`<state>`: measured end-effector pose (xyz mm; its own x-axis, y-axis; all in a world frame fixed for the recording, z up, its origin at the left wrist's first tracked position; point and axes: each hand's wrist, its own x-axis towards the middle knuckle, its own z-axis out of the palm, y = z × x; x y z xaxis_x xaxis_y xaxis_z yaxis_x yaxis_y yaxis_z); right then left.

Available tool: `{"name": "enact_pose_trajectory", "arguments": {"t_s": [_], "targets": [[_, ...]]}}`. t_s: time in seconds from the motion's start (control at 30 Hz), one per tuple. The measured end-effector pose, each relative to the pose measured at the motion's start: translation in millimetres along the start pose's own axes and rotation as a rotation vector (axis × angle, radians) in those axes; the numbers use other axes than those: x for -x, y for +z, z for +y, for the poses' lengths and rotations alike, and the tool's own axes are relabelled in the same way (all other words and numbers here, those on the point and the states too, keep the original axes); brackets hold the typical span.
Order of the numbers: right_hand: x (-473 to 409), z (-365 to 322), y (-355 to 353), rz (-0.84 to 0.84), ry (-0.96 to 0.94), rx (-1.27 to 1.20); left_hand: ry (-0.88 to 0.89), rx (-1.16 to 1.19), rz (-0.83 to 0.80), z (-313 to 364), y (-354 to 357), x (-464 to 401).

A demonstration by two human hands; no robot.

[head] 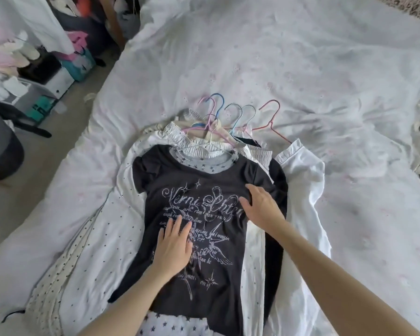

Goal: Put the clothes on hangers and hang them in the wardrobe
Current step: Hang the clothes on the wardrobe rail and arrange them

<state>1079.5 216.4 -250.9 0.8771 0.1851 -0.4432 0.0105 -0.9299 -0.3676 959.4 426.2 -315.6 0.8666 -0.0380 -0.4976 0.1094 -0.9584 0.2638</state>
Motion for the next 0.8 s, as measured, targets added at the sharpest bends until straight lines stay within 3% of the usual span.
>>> {"name": "enact_pose_trajectory", "arguments": {"t_s": [0.2,0.43,0.57,0.73,0.8], "targets": [[-96,-5,0,0.099,0.058,0.071,0.070,-0.038,-0.068,-32,12,-79],[-142,-12,8,0.128,0.096,0.041,0.103,-0.016,-0.051,-46,26,-86],[-140,-13,7,0.055,0.085,0.096,0.135,0.017,-0.026,-46,25,-86],[-93,-20,-3,0.217,-0.024,-0.093,0.107,0.054,-0.017,-41,-1,-74],[-61,-17,-15,0.306,0.020,-0.179,0.091,0.120,0.030,-34,-13,-59]]}}
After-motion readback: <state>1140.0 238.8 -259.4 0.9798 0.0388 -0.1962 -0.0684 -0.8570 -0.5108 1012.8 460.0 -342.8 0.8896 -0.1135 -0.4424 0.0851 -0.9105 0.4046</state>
